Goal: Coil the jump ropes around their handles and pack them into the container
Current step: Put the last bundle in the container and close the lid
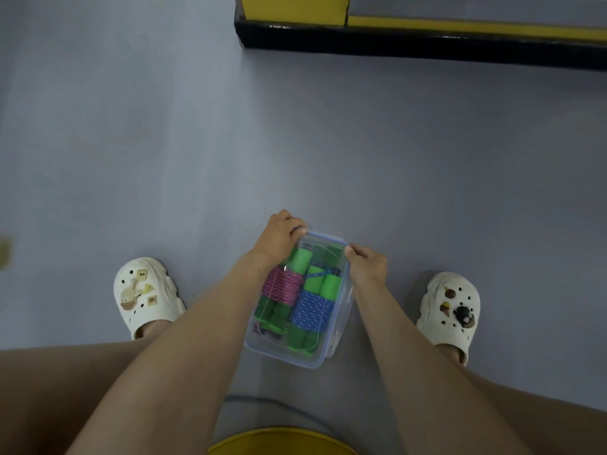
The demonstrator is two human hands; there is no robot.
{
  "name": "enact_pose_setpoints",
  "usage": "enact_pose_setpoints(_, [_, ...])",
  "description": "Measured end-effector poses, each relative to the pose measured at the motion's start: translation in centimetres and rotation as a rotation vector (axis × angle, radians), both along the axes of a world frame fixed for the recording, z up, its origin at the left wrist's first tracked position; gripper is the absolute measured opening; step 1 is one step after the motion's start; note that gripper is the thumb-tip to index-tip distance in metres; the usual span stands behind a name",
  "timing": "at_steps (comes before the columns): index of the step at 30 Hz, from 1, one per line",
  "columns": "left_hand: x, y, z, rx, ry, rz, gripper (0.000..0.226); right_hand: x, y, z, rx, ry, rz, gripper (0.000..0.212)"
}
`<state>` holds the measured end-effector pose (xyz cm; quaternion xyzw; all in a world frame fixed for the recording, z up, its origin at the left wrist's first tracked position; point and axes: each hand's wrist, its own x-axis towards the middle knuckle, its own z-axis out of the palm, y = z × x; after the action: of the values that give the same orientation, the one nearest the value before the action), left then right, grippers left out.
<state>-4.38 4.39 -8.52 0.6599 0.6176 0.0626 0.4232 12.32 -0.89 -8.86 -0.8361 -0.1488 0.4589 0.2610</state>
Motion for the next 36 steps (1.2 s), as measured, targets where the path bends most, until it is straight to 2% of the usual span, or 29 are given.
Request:
enact_pose_setpoints(5, [-0.2,1.7,1.1,-0.088,0.070,-0.072,0.024,0.0,0.0,0.2,-0.005,0.008,-0.012,0.021])
enact_pose_setpoints(9, [1.0,2.4,2.1,-0.064,0.181,-0.287,0.027,-0.2,0.0,0.3,-0.006,0.010,-0.008,0.021])
enact_pose_setpoints(11, [2.0,1.9,2.0,-0.043,0.177,-0.363,0.030,-0.4,0.0,0.3,-0.010,0.003,-0.011,0.021])
enact_pose_setpoints(18, [3.3,1.8,1.3,-0.069,0.170,-0.337,0.030,-0.1,0.1,0.5,-0.001,-0.001,-0.001,0.022])
enact_pose_setpoints(23, [3.9,1.4,1.0,-0.079,0.256,-0.351,0.031,0.0,0.0,0.3,-0.005,0.005,0.012,0.022])
enact_pose_setpoints(31, [3.0,0.8,0.8,-0.045,0.213,-0.267,0.030,0.1,0.2,0.7,0.016,0.062,0.025,0.022])
enact_pose_setpoints(34, [1.1,-0.3,0.2,-0.005,0.168,-0.068,0.029,-0.2,0.6,1.1,0.069,0.125,0.050,0.024])
enact_pose_setpoints(36, [-0.8,-0.9,0.1,-0.019,0.174,0.098,0.028,-0.7,0.6,1.2,0.091,0.148,0.055,0.014])
